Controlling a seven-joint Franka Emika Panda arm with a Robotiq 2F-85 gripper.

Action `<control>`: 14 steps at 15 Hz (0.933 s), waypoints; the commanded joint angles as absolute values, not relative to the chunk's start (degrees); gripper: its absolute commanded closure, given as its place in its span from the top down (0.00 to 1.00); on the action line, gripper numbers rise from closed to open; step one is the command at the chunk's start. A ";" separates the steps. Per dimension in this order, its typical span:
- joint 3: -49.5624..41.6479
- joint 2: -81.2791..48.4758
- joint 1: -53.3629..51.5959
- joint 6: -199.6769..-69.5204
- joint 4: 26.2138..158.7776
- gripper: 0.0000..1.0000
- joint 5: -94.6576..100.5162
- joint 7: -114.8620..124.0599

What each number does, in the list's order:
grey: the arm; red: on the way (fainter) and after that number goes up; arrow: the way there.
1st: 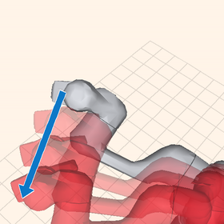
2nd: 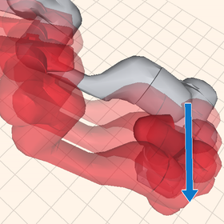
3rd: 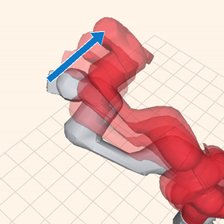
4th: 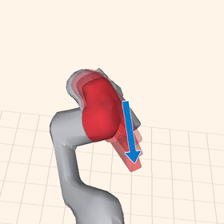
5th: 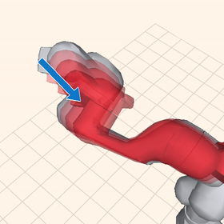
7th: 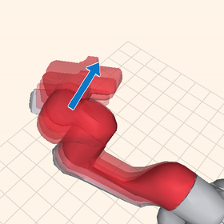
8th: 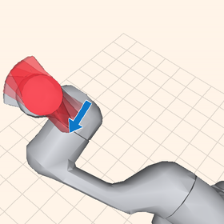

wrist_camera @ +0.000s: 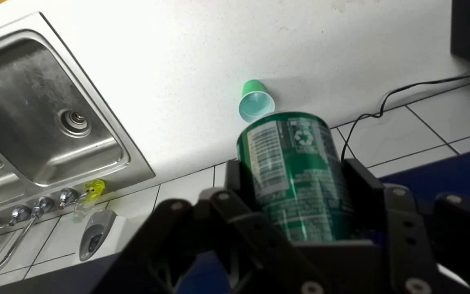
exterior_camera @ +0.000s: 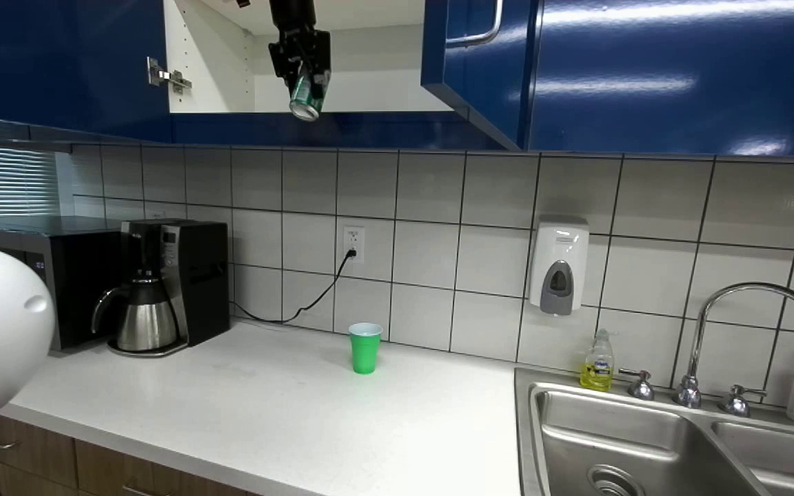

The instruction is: Put the green can on the counter.

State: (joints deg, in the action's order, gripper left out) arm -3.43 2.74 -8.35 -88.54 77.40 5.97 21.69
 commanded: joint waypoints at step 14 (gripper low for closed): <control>2.31 28.99 -5.31 -111.09 127.67 0.39 0.87 16.99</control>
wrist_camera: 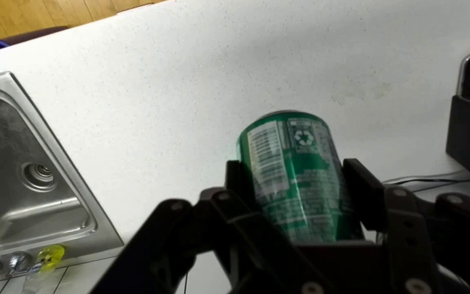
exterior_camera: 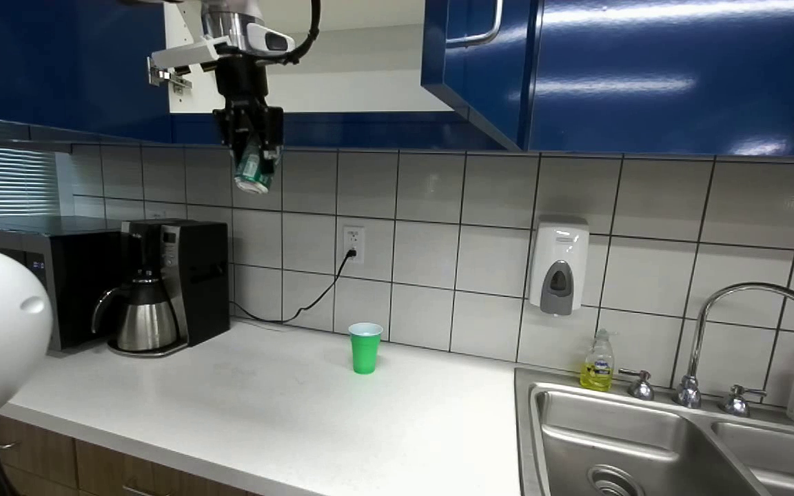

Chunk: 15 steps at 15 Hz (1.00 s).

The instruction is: Put the green can on the counter.

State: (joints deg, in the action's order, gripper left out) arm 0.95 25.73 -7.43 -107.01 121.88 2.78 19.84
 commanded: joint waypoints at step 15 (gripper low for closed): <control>0.25 14.14 -2.69 -140.71 141.58 0.39 -0.30 10.13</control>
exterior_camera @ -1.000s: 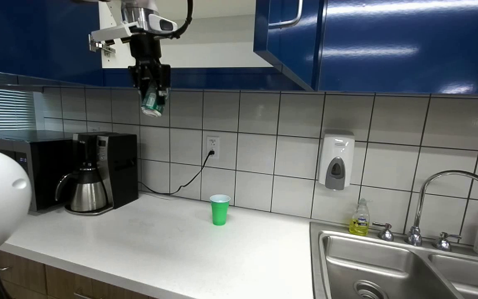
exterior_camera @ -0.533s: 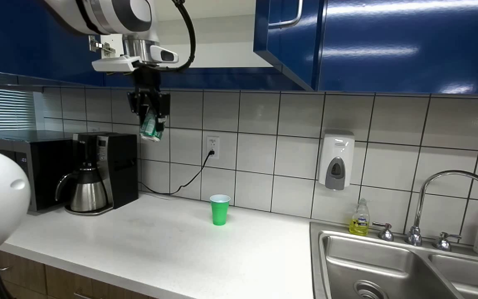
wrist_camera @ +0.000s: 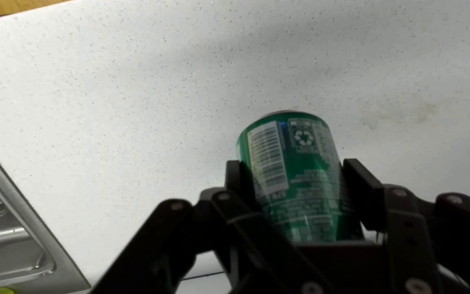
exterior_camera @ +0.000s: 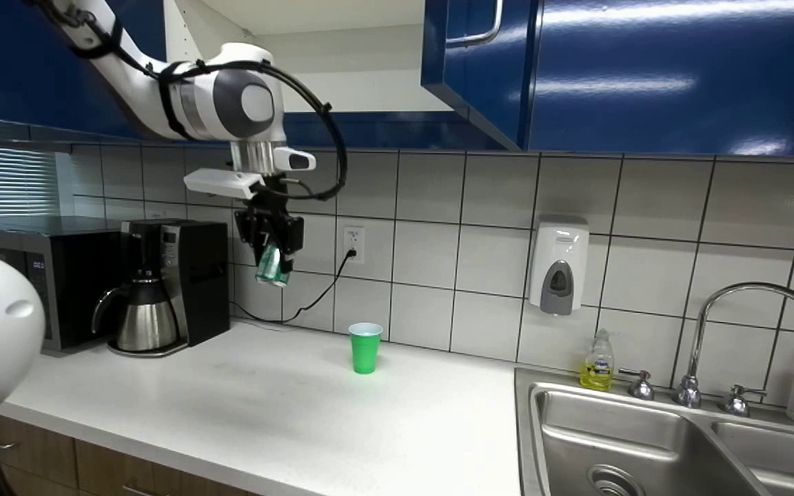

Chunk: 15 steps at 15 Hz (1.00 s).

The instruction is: Put the green can on the counter.

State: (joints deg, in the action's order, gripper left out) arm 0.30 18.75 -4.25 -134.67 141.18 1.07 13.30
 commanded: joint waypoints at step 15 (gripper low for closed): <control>-0.93 -11.40 -1.93 -160.92 138.56 0.64 -3.37 7.34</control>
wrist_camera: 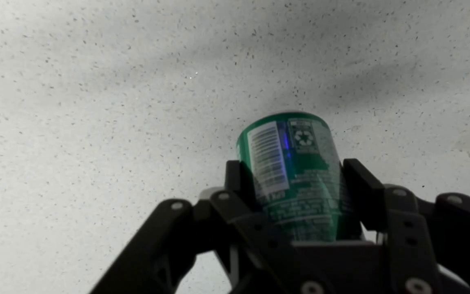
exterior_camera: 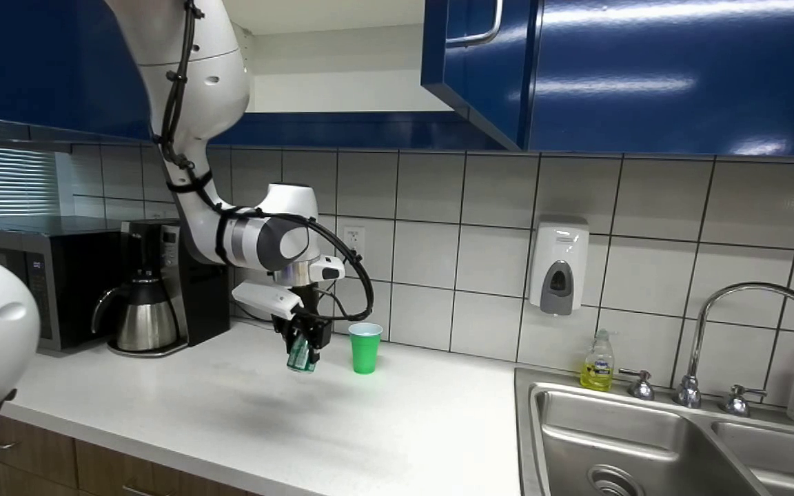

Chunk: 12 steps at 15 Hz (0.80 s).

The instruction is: Put the green can on the counter.

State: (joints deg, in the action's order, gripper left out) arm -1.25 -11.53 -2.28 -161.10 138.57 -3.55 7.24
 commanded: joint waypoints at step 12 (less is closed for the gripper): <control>-0.98 -13.53 -1.99 -161.30 136.75 0.64 -3.38 7.34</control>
